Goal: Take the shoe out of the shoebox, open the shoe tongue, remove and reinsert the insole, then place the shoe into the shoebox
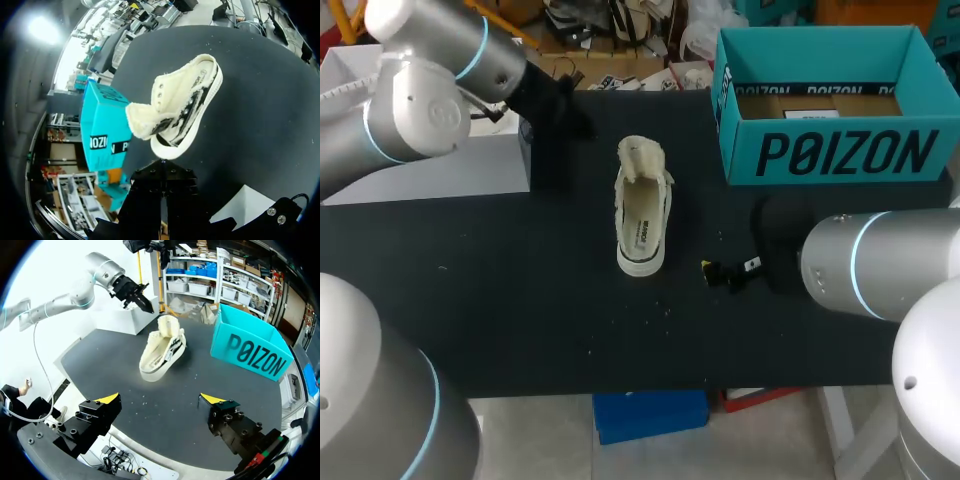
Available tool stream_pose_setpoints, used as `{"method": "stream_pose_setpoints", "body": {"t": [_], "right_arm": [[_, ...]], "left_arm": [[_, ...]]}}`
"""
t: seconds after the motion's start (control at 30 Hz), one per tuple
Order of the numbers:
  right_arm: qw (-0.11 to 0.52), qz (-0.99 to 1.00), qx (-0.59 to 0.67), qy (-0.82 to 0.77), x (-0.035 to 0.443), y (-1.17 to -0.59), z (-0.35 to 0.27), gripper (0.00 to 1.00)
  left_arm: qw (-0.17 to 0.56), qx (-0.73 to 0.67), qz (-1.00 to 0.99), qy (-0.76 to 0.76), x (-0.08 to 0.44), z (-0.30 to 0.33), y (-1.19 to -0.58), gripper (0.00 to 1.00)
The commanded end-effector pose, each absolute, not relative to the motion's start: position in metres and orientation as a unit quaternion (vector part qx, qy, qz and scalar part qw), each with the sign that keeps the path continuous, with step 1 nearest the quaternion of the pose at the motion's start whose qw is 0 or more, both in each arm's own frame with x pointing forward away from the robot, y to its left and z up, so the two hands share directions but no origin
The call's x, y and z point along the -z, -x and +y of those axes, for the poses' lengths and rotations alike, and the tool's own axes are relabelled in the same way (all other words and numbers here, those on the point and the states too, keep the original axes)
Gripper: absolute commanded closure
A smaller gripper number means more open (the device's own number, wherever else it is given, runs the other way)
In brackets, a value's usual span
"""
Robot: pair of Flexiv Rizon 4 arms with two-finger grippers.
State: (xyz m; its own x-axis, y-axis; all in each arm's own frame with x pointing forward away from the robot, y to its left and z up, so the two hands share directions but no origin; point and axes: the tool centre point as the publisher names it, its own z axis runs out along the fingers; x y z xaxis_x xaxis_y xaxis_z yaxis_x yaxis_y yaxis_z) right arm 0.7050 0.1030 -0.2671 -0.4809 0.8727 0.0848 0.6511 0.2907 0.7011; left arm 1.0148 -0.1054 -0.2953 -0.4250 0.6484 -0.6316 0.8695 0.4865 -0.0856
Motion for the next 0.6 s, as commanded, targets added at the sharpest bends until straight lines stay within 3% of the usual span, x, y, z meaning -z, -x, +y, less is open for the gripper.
{"method": "stream_pose_setpoints", "body": {"t": [0.03, 0.33, 0.6], "right_arm": [[0.161, 0.786, -0.349, -0.484, 0.269, -0.705, 0.104, 0.00], [0.161, 0.786, -0.349, -0.484, 0.269, -0.705, 0.104, 0.00], [0.161, 0.786, -0.349, -0.484, 0.269, -0.705, 0.104, 0.00]], "left_arm": [[0.250, 0.197, 0.824, -0.469, 0.316, -0.131, -1.037, 1.00], [0.235, 0.288, 0.784, -0.497, 0.331, -0.163, -1.030, 1.00], [0.197, 0.327, 0.761, -0.524, 0.336, -0.170, -0.979, 1.00]]}}
